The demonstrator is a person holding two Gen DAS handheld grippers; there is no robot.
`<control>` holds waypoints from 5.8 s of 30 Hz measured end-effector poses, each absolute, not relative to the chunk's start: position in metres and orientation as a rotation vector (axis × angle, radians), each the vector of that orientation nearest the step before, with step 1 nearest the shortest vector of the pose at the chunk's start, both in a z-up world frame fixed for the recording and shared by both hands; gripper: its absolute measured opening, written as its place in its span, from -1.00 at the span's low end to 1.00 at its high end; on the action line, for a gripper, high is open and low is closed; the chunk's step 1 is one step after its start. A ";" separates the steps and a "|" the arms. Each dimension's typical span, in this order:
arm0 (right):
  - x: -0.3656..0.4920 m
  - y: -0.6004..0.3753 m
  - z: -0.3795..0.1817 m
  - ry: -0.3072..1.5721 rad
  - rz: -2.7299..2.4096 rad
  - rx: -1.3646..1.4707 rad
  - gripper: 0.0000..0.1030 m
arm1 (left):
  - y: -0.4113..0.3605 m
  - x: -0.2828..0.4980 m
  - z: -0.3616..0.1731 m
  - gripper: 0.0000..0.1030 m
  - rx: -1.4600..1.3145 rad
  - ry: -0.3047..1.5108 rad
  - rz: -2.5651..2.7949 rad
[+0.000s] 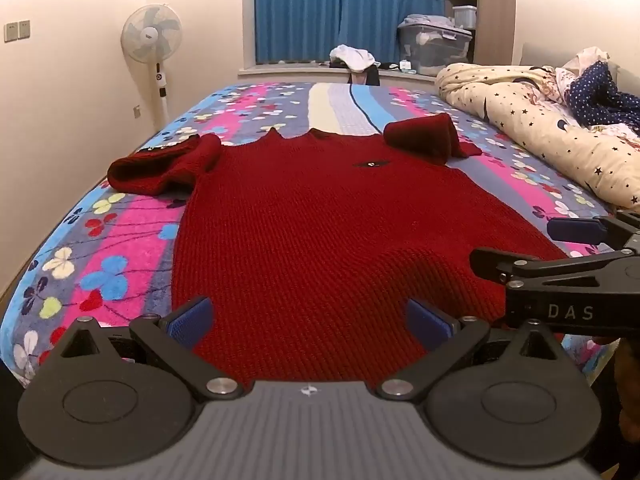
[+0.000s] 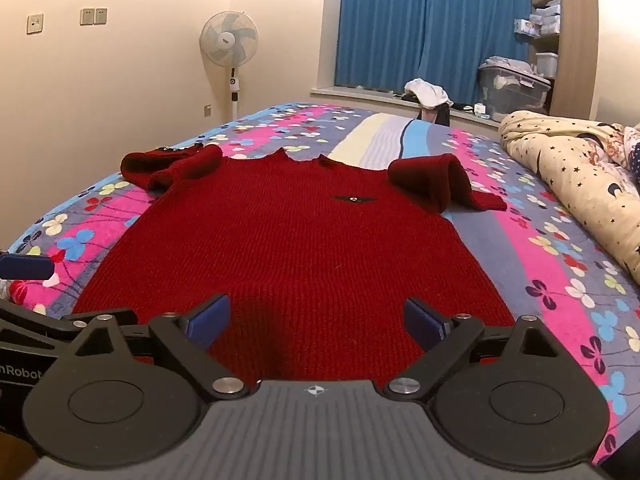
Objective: Fold small clothes
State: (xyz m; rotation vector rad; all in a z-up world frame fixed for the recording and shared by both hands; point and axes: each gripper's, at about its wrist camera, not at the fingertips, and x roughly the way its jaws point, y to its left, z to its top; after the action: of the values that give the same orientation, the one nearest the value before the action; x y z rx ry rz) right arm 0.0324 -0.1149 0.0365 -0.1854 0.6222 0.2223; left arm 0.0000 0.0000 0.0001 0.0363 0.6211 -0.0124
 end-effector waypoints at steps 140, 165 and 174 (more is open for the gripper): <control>0.363 -0.118 0.027 0.553 0.235 0.091 -0.52 | 0.310 0.363 0.003 0.54 -0.514 0.708 0.279; 0.330 -0.093 0.024 0.628 0.318 0.032 -0.11 | 0.291 0.384 0.000 -0.84 -0.583 0.640 0.237; 0.306 -0.087 0.055 0.607 0.272 0.159 -0.39 | 0.202 0.350 0.043 -0.85 -0.557 0.564 0.001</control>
State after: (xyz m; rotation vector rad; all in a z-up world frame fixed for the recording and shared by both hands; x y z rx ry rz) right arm 0.3061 -0.0870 0.0546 0.1587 0.6071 0.2716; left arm 0.3500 0.2017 0.0430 -0.5567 0.5638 0.0012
